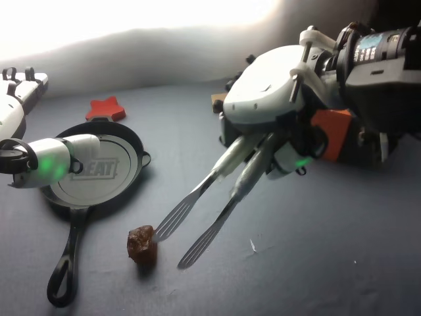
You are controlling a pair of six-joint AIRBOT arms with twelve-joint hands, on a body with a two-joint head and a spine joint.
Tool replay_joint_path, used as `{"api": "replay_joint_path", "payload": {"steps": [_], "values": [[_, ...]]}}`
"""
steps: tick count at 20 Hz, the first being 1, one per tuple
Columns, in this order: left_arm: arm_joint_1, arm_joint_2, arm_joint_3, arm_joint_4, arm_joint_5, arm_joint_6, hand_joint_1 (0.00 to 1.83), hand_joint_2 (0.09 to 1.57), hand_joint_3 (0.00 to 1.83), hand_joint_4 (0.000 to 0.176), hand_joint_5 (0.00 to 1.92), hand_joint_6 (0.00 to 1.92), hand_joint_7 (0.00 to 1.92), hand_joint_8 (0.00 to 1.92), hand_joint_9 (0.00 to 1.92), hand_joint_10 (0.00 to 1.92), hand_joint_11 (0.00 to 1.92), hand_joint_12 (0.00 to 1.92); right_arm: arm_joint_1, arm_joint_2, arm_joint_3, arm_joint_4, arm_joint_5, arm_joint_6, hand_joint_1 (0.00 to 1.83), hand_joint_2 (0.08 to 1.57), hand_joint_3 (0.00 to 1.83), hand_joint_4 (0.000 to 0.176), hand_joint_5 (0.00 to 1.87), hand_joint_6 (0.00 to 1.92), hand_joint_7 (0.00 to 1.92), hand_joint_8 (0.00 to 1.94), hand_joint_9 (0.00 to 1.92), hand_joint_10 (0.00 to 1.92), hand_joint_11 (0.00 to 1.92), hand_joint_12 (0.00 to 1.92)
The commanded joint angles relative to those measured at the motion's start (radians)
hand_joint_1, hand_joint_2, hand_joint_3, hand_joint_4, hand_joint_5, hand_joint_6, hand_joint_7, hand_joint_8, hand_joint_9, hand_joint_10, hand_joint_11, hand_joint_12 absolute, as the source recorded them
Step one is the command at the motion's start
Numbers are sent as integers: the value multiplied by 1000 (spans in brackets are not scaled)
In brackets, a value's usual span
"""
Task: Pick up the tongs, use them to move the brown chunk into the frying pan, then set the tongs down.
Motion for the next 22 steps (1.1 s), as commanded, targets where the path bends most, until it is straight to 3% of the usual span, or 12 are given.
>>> {"api": "replay_joint_path", "payload": {"steps": [1, 3, 6, 8, 9, 10, 11, 14, 15, 16, 17, 22], "values": [[-3, 17, -1, 61, -97, 4, 15, 1186, 1, 0, 41, 6, 55, 4, 50, 6, 0, 234, 18, 10, -15, -19, 132, 2, 1210, 1130, 0, 12, 941, 1118, 978, 937, 935, 678, 604, 1572], [-1, 20, -4, 61, -99, 4, 13, 1185, 0, 0, 54, 7, 63, 4, 56, 5, 0, 249, 11, 23, -44, -43, 183, 2, 1152, 1145, 2, 0, 920, 1087, 991, 562, 919, 669, 577, 1596], [-9, 21, -5, 61, -99, 4, 14, 1191, 2, 0, 36, 1, 47, 1, 42, 1, 0, 226, -8, 44, -79, -56, 247, 1, 1211, 1128, 2, 8, 941, 1119, 983, 923, 927, 679, 595, 1587], [-12, 22, -4, 52, -99, 4, 16, 1194, 2, 0, 38, 1, 52, 2, 47, 3, 0, 241, -34, 54, -94, -56, 304, -38, 1154, 1147, 0, 0, 914, 1095, 979, 559, 910, 676, 569, 1589], [-12, 22, -4, 45, -99, 4, 7, 1194, 1, 0, 34, 0, 42, 2, 35, 3, 0, 197, -45, 57, -99, -56, 329, -49, 1203, 1127, 0, 0, 947, 1097, 994, 827, 924, 680, 598, 1582], [-12, 22, -4, 41, -99, 3, 14, 1192, 0, 0, 40, 3, 47, 4, 38, 5, 0, 190, -54, 59, -102, -56, 342, -64, 1157, 1136, 0, 0, 936, 1058, 1005, 524, 923, 674, 598, 1567], [-12, 22, -3, 33, -99, 3, 14, 1191, 0, 0, 51, 5, 61, 6, 50, 7, 0, 232, -68, 62, -104, -55, 369, -81, 1207, 1117, 0, 0, 968, 1061, 1016, 796, 938, 670, 619, 1562], [-12, 22, 6, 20, -99, 2, 14, 1190, 0, 0, 39, 2, 49, 2, 45, 4, 0, 201, -110, 79, -112, -54, 447, -113, 1142, 1145, 0, 0, 919, 1070, 1106, 195, 921, 659, 590, 1561], [-14, 22, 10, 20, -99, 1, 12, 1192, 1, 0, 38, 1, 48, 2, 44, 3, 0, 201, -125, 92, -121, -20, 491, -145, 1139, 1149, 0, 0, 914, 1078, 1135, 124, 918, 662, 585, 1570], [-15, 22, 14, 19, -99, 1, 12, 1192, 1, 0, 38, 1, 48, 2, 45, 3, 0, 201, -155, 107, -144, 292, 593, -488, 1139, 1149, 0, 0, 913, 1080, 1141, 109, 918, 662, 584, 1572], [-16, 22, 16, 17, -99, 1, 16, 1187, 0, 0, 47, 3, 60, 4, 49, 4, 0, 224, -178, 113, -157, 363, 668, -585, 1139, 1149, 0, 0, 912, 1080, 1142, 103, 921, 664, 588, 1574], [-26, 22, 33, 9, -99, -2, 0, 1191, 1, 0, 34, 1, 43, 1, 36, 1, 0, 180, -207, 112, -170, 382, 510, -522, 1143, 1145, 0, 0, 923, 1063, 1158, 68, 925, 639, 589, 1547]]}}
